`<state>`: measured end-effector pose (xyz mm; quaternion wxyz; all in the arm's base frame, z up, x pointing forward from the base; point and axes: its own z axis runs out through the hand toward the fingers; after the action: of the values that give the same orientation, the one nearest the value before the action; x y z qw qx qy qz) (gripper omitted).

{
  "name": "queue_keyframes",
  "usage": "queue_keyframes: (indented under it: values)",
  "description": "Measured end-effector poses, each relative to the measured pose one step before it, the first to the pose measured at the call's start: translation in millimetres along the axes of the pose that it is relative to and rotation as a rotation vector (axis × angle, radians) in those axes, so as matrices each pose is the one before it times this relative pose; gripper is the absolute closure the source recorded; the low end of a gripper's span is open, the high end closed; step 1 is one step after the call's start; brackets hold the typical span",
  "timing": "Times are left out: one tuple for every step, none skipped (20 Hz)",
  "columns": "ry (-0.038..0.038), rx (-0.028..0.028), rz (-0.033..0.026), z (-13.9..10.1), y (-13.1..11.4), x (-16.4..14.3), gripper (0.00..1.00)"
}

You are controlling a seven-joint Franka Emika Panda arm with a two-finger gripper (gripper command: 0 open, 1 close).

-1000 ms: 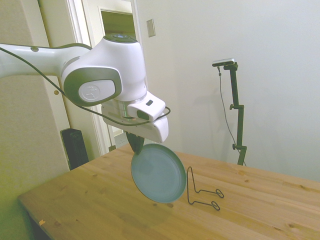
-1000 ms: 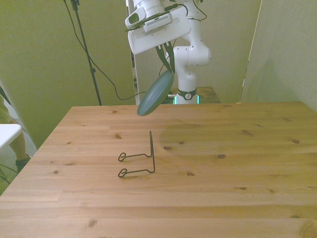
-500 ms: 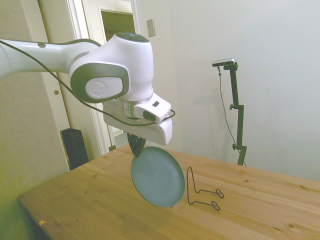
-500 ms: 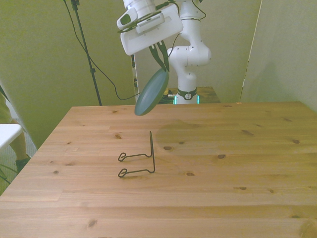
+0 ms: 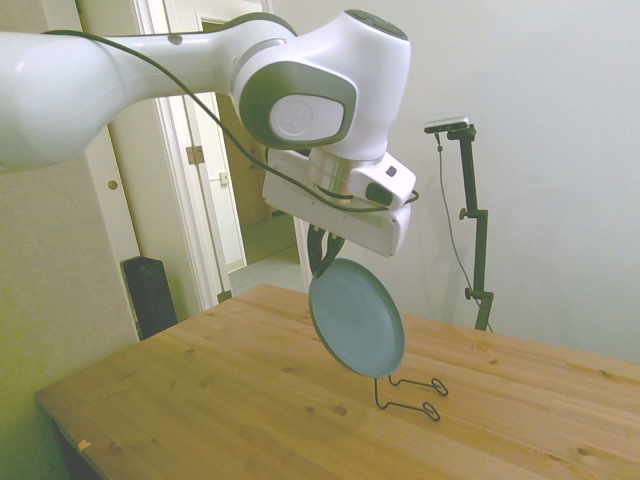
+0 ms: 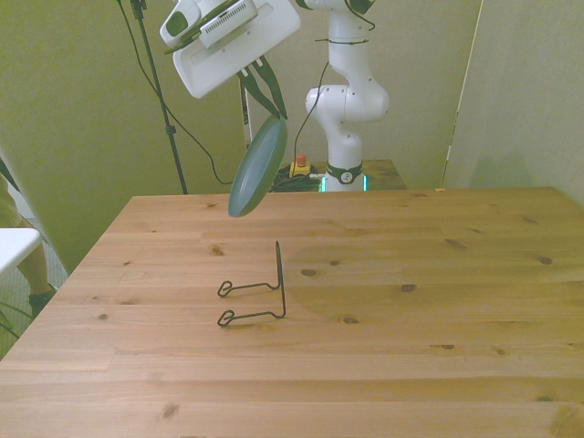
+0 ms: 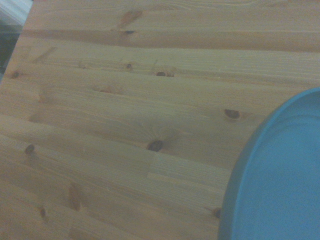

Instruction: Load the plate

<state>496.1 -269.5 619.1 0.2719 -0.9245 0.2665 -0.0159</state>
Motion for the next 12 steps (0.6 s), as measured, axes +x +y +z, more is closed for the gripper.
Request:
queue_keyframes:
  values:
    - [-0.00604,0.00149,-0.00501,0.80,0.63,7.00,1.00]
    - [-0.00439,0.00180,-0.00157,0.77,1.11,6.53,1.00]
    - [-0.00487,0.00098,-0.00105,0.98,1.67,6.29,1.00]
    - [-0.00725,0.00385,-0.00161,1.35,1.83,5.60,1.00]
    - [-0.00901,0.00893,-0.00073,1.64,1.34,5.41,1.00]
    - [-0.01304,0.01115,-0.00353,1.79,1.42,4.76,1.00]
    - [-0.01260,0.00903,-0.00323,2.18,0.44,4.94,1.00]
    - [-0.01030,0.00740,-0.00284,2.01,0.41,4.86,1.00]
    - [-0.00960,0.00504,-0.00223,2.48,0.36,4.91,1.00]
    - [-0.00708,0.00085,-0.00124,2.34,0.65,4.96,1.00]
    - [-0.00617,-0.00015,-0.00065,1.56,0.93,4.10,1.00]
    - [-0.00486,0.00077,-0.00173,0.93,0.55,3.47,1.00]
